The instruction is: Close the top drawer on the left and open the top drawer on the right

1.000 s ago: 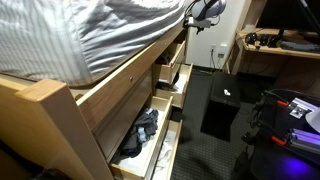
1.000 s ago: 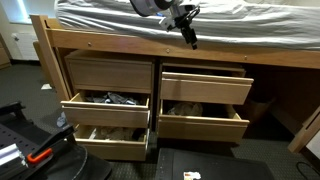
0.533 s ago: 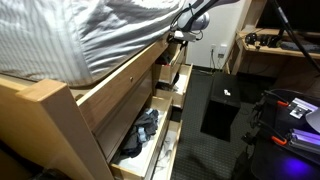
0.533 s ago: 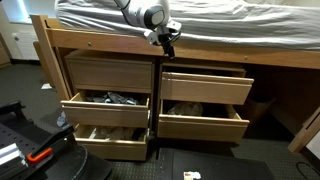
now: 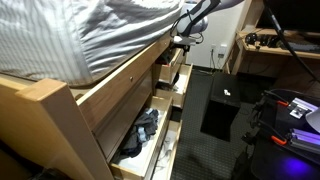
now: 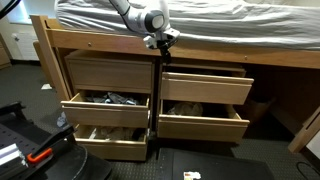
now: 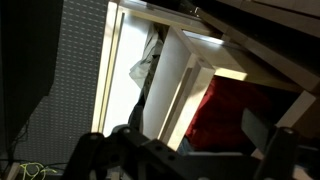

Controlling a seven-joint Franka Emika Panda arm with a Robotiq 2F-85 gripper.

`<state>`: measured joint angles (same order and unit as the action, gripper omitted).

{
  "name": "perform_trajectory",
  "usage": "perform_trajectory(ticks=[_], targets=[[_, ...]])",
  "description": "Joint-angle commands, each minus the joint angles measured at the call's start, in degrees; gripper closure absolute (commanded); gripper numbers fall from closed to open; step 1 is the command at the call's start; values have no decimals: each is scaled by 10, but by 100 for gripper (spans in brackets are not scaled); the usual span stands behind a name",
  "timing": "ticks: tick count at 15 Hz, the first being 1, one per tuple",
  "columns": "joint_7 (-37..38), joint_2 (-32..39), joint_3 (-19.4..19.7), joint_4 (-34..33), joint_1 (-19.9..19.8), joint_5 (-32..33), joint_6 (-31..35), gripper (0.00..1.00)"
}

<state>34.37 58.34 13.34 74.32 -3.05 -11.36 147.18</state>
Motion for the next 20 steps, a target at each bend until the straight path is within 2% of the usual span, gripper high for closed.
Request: perform_trajectory(ticks=[1,5,6,9,10,12,15,16,18,19,20], targets=[[2,0,-5,-3,-4,6,-1,0],[17,13,-4,-19,-4,1,1,0],[14,25,-12,-18,-27,-14,32,0],[22,71,-40,-54,-62,-54,71,0],[26,37,-17,-18,-35,-32,47,0],[24,63,-27,-33,-53,-43,68,0],[24,71,-31,-46,-57,-46,69,0],[-54,64,-82,-59,-90,-44,15,0],[-117,78,-109,-81,-119,-54,-21,0],[-58,71,-70,-57,-80,-52,19,0],[-81,72,-82,-60,-91,-53,4,0]])
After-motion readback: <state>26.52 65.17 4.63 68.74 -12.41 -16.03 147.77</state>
